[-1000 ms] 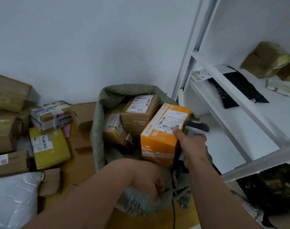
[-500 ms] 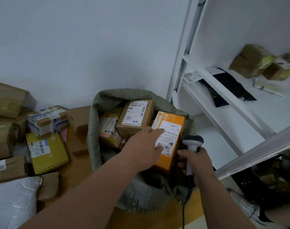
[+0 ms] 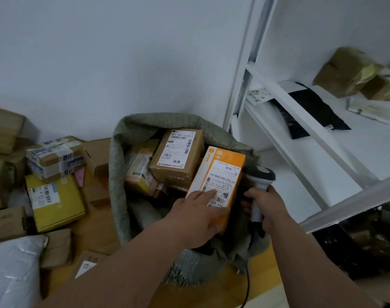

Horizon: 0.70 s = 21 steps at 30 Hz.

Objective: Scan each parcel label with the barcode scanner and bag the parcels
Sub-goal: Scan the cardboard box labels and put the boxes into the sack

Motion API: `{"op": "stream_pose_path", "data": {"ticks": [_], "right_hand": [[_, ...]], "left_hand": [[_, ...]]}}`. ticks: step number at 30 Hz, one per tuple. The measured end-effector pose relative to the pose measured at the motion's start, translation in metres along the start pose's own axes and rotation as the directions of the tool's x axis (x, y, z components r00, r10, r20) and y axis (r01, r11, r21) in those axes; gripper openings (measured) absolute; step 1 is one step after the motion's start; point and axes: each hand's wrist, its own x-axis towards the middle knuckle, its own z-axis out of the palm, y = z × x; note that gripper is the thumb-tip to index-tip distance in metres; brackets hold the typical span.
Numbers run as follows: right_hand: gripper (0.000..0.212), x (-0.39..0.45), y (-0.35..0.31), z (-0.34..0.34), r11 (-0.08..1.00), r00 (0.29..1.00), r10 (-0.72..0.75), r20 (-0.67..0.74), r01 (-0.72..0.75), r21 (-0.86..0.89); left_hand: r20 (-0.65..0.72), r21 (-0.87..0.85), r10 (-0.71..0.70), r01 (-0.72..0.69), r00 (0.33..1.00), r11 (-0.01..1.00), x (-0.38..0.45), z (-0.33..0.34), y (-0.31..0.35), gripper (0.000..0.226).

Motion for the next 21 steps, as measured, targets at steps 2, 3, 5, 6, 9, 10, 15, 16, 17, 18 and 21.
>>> {"op": "stream_pose_path", "data": {"ticks": [2,3,5,6,9,10,15,16,17,18,21], "right_hand": [[0.017,0.007,0.001,0.003,0.999,1.0,0.019,-0.006,-0.019,0.03],[0.019,0.009,0.001,0.003,0.999,1.0,0.027,-0.013,-0.027,0.039],[0.026,0.011,0.001,0.002,0.998,0.998,0.035,-0.043,-0.032,0.057],[0.026,0.011,0.0,0.001,0.997,0.997,0.026,-0.066,-0.021,0.072],[0.02,0.006,-0.015,0.002,0.99,0.991,-0.044,-0.125,0.06,0.124],[0.016,0.002,-0.024,0.002,0.986,0.988,-0.075,-0.138,0.095,0.138],[0.014,-0.024,-0.084,-0.005,0.931,0.937,-0.3,-0.179,0.329,0.159],[0.017,-0.03,-0.096,-0.007,0.911,0.922,-0.338,-0.19,0.371,0.181],[0.019,-0.036,-0.108,-0.008,0.889,0.905,-0.374,-0.201,0.412,0.201],[0.02,-0.041,-0.118,-0.01,0.868,0.889,-0.407,-0.211,0.448,0.214],[0.022,-0.059,-0.142,-0.014,0.802,0.829,-0.51,-0.231,0.555,0.222]], "left_hand": [[0.008,-0.045,-0.046,0.046,0.999,0.998,0.0,0.0,-0.004,0.051],[0.013,-0.066,-0.063,0.064,0.998,0.996,0.0,0.0,-0.006,0.052],[0.03,-0.09,-0.078,0.08,0.997,0.993,-0.001,0.002,-0.011,0.053],[0.037,-0.101,-0.078,0.082,0.996,0.991,-0.002,0.004,-0.013,0.053],[0.033,-0.136,-0.092,0.096,0.995,0.986,-0.003,0.006,-0.014,0.057],[0.029,-0.144,-0.105,0.108,0.994,0.984,-0.003,0.006,-0.014,0.059],[0.025,-0.176,-0.143,0.145,0.989,0.974,-0.004,0.005,-0.018,0.068],[0.028,-0.179,-0.152,0.155,0.988,0.972,-0.003,0.004,-0.017,0.069],[0.036,-0.181,-0.162,0.166,0.986,0.969,-0.003,0.003,-0.015,0.07],[0.047,-0.178,-0.17,0.176,0.984,0.968,-0.002,0.002,-0.014,0.07],[0.046,-0.158,-0.138,0.144,0.989,0.977,0.002,-0.003,-0.011,0.065]]}}
